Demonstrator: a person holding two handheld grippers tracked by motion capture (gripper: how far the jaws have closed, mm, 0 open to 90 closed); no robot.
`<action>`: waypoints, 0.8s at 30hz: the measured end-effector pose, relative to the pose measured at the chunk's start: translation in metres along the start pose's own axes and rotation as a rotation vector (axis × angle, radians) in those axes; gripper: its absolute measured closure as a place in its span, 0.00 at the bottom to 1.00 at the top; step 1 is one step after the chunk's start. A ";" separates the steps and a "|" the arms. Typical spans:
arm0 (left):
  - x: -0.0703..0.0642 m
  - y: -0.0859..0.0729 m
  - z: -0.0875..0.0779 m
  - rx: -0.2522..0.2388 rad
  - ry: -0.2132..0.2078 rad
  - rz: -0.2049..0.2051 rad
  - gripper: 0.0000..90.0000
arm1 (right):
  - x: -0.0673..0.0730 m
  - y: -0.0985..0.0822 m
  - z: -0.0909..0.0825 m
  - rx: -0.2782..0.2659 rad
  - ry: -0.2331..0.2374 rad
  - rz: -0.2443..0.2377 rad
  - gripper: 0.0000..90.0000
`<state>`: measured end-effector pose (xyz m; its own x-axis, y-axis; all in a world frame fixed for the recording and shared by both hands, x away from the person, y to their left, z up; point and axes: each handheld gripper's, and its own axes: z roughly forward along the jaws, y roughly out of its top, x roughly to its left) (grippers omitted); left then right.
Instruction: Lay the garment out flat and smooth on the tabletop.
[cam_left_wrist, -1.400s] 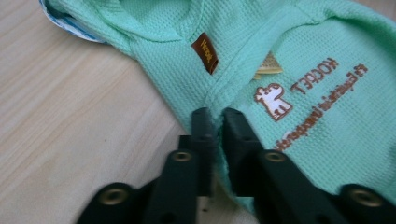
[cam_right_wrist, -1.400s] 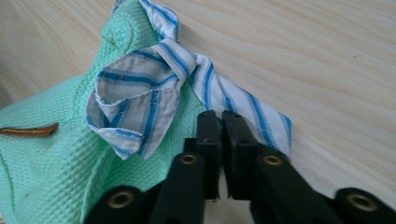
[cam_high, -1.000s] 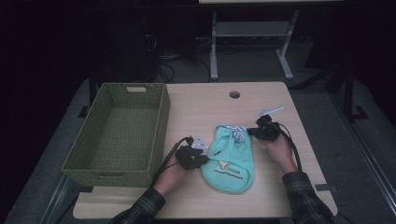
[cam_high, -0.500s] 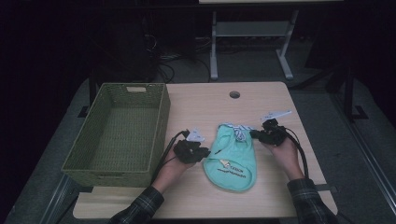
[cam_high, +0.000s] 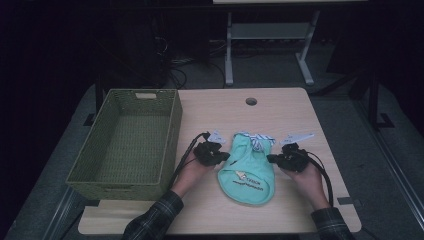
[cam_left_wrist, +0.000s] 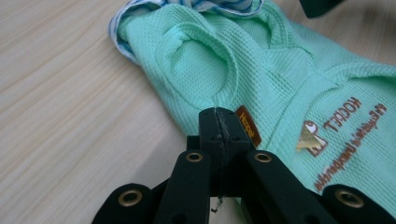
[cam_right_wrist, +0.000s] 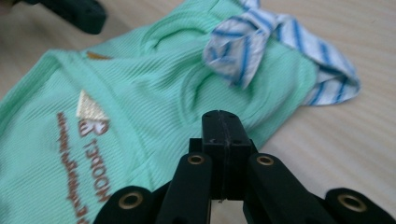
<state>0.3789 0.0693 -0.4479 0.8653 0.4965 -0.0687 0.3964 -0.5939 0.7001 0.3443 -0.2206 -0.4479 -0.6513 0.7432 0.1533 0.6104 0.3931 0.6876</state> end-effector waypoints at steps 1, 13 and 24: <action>0.000 0.001 0.004 -0.003 -0.002 -0.003 0.99 | 0.005 -0.005 -0.001 0.001 0.006 -0.012 1.00; -0.002 0.002 0.018 0.044 -0.021 0.039 0.99 | 0.022 -0.028 0.000 0.065 0.039 -0.023 1.00; -0.008 -0.005 0.017 0.068 -0.045 0.026 0.99 | 0.019 -0.028 0.001 0.076 0.036 -0.048 1.00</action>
<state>0.3751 0.0573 -0.4629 0.8879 0.4524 -0.0837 0.3920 -0.6485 0.6525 0.3157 -0.2168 -0.4651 -0.6954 0.7033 0.1475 0.6098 0.4690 0.6389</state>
